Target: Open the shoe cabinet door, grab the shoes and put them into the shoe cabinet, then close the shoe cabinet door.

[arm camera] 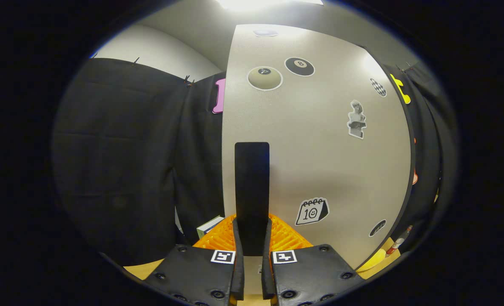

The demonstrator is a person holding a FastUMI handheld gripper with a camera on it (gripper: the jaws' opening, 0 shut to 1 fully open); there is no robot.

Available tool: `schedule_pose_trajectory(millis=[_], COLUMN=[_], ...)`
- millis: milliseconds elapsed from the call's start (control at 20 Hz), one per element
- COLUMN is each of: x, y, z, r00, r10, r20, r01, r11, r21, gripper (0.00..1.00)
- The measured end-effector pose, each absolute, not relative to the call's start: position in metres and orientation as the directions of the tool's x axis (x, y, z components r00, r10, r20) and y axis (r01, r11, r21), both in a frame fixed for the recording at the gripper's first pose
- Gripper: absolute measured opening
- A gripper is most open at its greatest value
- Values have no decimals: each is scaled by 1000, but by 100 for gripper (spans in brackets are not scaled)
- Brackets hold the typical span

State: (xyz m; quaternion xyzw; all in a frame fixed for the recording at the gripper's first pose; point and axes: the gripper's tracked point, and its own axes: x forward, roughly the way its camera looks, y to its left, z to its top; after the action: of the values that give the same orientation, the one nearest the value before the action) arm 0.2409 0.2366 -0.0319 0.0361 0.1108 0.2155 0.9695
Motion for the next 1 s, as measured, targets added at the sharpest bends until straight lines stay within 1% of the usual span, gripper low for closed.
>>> schedule_pose_trajectory(millis=[1000], x=[205], y=[179], z=[-27], r00=[882], r10=[418], r20=[-216], r01=[-402], r11=[908], r21=[116], gripper=[18])
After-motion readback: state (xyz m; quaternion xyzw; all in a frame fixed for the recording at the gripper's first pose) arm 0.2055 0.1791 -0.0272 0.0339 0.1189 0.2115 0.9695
